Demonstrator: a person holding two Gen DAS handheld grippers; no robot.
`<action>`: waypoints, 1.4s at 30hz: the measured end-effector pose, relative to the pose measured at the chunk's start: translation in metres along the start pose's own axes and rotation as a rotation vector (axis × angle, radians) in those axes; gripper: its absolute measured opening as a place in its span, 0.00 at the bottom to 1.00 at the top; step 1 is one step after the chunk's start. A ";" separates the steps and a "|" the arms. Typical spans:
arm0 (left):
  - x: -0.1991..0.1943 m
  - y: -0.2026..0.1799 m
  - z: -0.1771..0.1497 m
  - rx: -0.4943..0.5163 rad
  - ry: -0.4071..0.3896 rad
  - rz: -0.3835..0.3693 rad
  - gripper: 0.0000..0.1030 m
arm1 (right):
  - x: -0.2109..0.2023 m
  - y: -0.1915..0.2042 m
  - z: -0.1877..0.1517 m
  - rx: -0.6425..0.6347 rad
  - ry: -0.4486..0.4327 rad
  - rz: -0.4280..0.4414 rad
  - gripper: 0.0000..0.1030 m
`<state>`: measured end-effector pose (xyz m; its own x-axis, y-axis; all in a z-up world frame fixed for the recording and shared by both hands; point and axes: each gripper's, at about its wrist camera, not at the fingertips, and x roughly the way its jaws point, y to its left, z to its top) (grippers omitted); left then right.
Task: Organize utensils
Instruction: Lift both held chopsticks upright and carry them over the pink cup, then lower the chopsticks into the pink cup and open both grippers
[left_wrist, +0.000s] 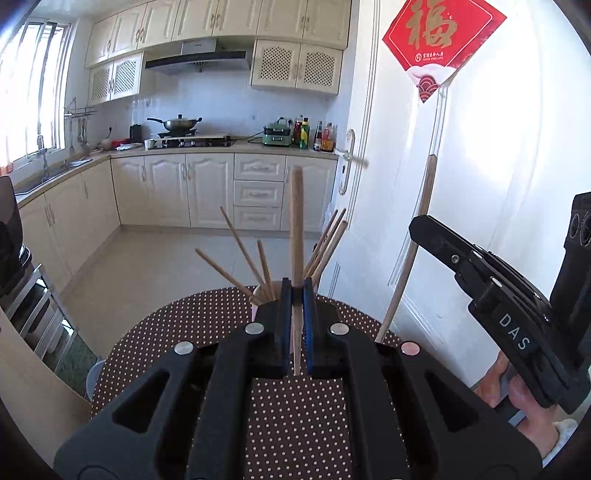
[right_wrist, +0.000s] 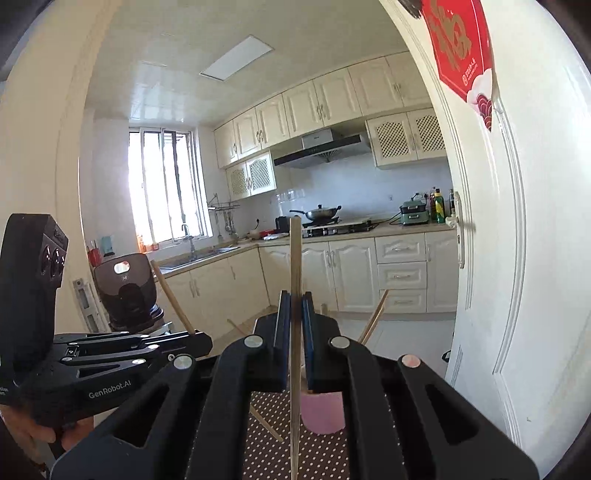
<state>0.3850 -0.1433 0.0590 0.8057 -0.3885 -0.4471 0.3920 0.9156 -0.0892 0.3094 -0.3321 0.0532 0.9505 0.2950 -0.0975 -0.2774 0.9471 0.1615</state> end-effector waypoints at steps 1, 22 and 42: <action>0.002 -0.001 0.005 -0.004 -0.012 -0.001 0.06 | 0.000 -0.002 0.002 0.001 -0.023 -0.012 0.05; 0.074 0.007 0.013 0.029 -0.069 0.017 0.06 | 0.065 -0.014 0.008 -0.032 -0.212 -0.089 0.05; 0.104 0.007 -0.010 0.107 0.031 0.031 0.06 | 0.082 -0.022 0.009 0.001 -0.213 -0.087 0.05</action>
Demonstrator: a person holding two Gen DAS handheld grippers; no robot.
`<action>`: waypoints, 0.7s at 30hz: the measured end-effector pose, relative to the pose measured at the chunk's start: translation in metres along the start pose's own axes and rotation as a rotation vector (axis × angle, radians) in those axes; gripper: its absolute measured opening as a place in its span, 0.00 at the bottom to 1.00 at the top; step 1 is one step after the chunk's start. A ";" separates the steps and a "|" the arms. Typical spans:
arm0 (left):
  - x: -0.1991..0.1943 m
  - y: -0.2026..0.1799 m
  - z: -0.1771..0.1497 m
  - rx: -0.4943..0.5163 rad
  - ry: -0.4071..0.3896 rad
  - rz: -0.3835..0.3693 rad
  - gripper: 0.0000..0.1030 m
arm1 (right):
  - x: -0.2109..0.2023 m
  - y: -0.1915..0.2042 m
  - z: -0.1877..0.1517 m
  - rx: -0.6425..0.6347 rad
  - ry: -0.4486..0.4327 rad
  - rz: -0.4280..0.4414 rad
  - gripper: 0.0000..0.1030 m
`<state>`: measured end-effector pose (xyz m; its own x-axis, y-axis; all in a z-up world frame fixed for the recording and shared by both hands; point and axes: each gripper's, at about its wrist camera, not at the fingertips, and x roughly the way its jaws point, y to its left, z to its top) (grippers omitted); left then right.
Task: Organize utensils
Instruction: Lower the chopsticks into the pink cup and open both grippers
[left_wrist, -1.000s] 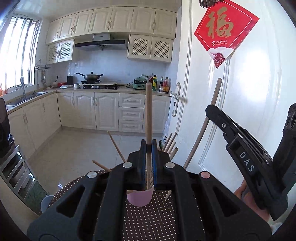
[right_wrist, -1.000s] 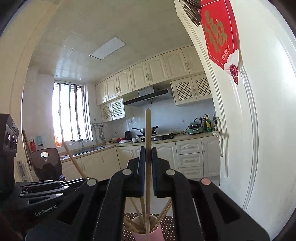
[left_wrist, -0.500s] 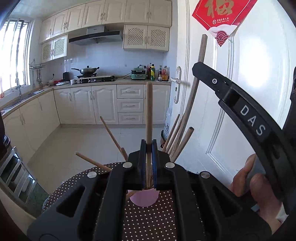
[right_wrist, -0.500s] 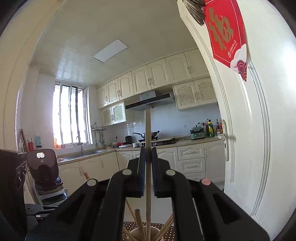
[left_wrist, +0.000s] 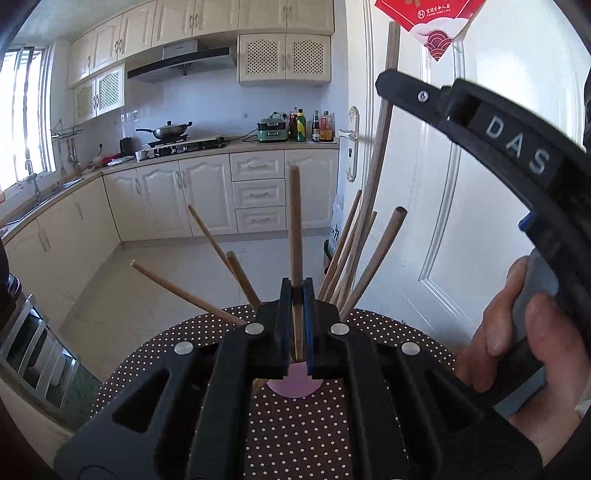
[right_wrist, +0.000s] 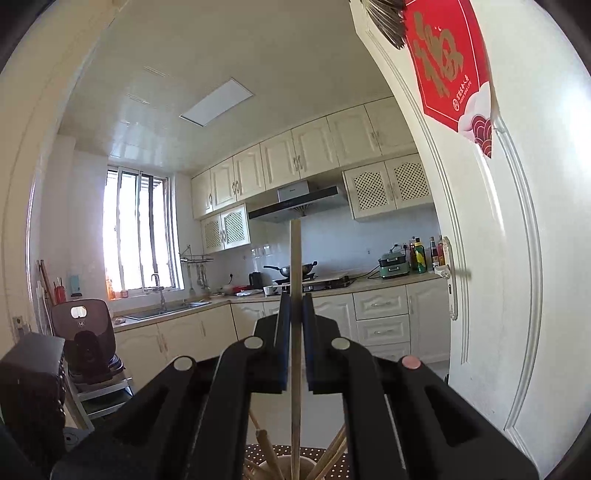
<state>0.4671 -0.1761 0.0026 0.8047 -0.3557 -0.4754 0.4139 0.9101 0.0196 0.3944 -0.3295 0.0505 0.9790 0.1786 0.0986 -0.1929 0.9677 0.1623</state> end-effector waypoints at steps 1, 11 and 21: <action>0.001 0.000 -0.001 0.001 0.006 0.001 0.06 | 0.000 0.000 0.001 0.000 -0.006 -0.003 0.05; 0.004 0.002 0.003 -0.005 0.006 0.021 0.52 | 0.011 0.002 -0.013 -0.007 0.032 0.002 0.05; -0.001 0.006 0.003 -0.028 -0.035 0.018 0.55 | 0.012 0.000 -0.031 -0.021 0.088 0.019 0.05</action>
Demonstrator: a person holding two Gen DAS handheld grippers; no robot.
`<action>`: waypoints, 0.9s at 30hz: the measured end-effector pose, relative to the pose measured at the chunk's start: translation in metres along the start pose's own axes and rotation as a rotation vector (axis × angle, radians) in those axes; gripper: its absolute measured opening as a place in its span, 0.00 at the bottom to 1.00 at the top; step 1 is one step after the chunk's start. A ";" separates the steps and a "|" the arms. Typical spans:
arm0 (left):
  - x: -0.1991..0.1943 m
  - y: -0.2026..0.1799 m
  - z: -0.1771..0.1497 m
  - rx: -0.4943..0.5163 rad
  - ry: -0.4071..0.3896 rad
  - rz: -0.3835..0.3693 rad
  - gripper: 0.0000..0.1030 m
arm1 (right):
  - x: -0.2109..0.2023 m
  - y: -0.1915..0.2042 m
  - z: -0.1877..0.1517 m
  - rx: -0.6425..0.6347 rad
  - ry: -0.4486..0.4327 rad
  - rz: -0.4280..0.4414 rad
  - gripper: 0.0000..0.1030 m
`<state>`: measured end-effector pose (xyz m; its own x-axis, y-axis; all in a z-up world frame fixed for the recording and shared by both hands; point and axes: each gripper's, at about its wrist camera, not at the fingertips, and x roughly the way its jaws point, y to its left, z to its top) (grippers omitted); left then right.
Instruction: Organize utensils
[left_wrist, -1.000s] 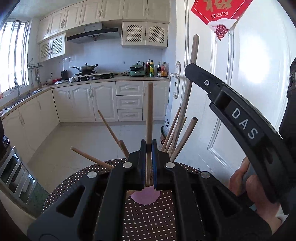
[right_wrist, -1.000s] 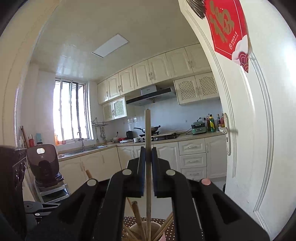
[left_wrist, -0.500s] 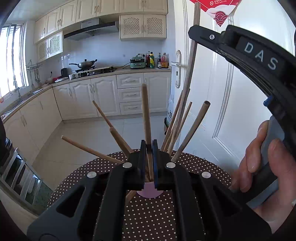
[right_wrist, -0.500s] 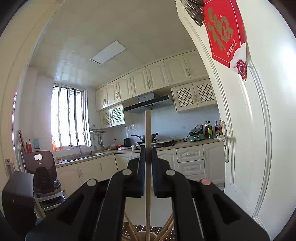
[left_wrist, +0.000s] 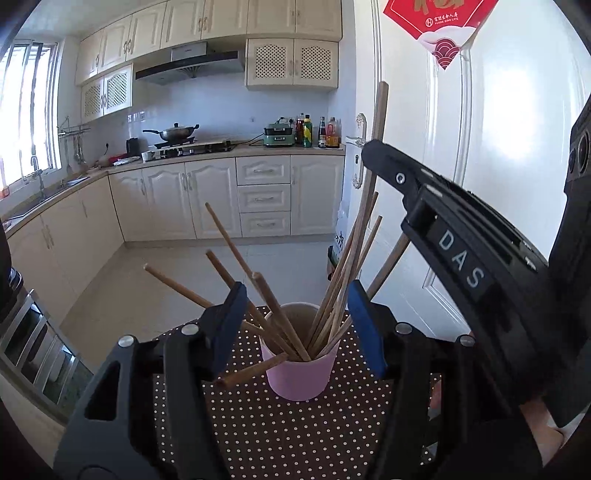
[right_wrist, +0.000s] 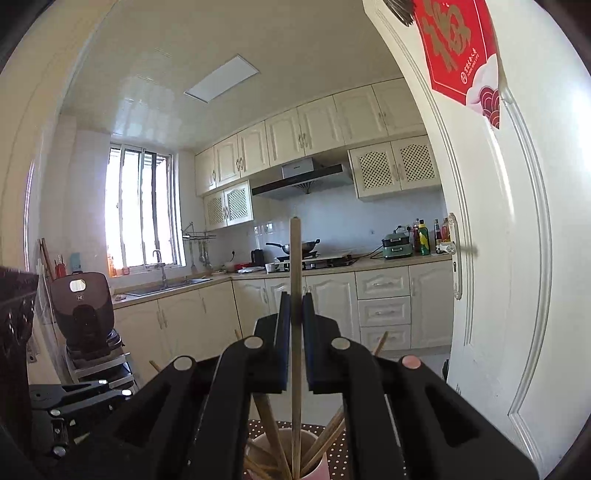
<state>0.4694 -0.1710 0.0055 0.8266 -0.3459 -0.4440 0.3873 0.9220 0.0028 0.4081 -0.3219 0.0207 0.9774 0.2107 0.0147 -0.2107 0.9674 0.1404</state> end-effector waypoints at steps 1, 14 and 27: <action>0.000 0.000 0.000 -0.001 -0.002 0.005 0.56 | -0.001 -0.001 0.000 0.003 0.003 0.000 0.05; -0.020 0.018 -0.004 -0.063 -0.036 0.070 0.67 | -0.006 -0.004 0.001 0.004 0.070 0.033 0.06; -0.039 0.025 -0.005 -0.078 -0.015 0.110 0.71 | 0.007 0.007 0.009 -0.041 0.293 0.043 0.08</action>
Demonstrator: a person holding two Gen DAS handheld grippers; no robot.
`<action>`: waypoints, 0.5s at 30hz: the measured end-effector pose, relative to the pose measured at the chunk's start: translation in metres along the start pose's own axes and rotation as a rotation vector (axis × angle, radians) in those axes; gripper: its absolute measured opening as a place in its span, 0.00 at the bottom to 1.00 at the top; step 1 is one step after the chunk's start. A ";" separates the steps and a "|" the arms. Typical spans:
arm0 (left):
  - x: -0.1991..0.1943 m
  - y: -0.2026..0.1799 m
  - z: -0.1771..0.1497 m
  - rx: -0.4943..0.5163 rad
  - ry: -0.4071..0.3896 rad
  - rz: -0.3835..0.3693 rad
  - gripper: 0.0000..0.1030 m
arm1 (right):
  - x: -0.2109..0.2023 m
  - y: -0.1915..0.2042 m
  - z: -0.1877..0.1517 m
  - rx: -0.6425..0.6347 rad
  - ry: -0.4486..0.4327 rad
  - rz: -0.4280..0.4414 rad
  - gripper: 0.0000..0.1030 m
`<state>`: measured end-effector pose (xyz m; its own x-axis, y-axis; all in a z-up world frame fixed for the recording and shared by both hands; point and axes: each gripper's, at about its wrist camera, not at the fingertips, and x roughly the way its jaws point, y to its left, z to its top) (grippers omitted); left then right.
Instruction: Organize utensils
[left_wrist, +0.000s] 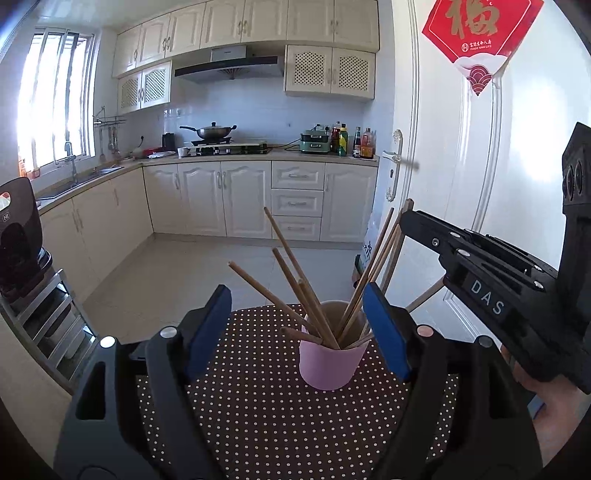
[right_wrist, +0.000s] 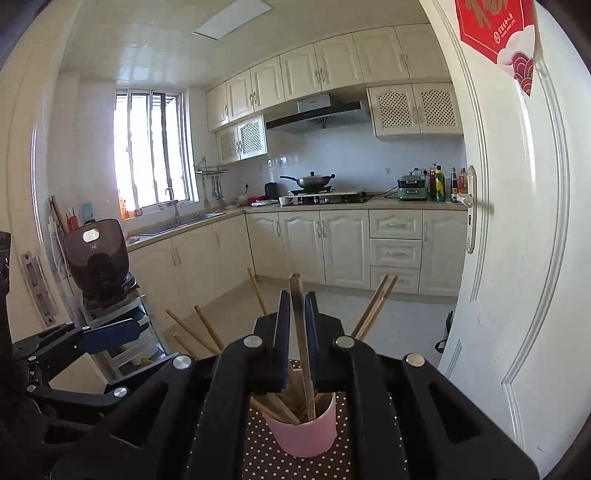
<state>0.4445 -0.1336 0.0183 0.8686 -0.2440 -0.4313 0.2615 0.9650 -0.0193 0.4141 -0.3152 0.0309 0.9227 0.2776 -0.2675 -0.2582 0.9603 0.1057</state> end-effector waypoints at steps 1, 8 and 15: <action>-0.002 0.000 0.000 0.000 0.002 -0.002 0.71 | 0.000 0.001 -0.002 -0.004 0.012 -0.001 0.10; -0.013 0.006 -0.003 -0.004 0.014 0.005 0.71 | -0.015 0.004 -0.001 0.006 0.013 -0.022 0.26; -0.035 0.017 -0.009 -0.031 0.013 0.005 0.74 | -0.043 0.014 0.003 -0.020 0.002 -0.030 0.38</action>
<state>0.4149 -0.1081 0.0250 0.8642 -0.2378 -0.4433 0.2436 0.9688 -0.0450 0.3716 -0.3142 0.0464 0.9294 0.2490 -0.2725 -0.2365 0.9685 0.0784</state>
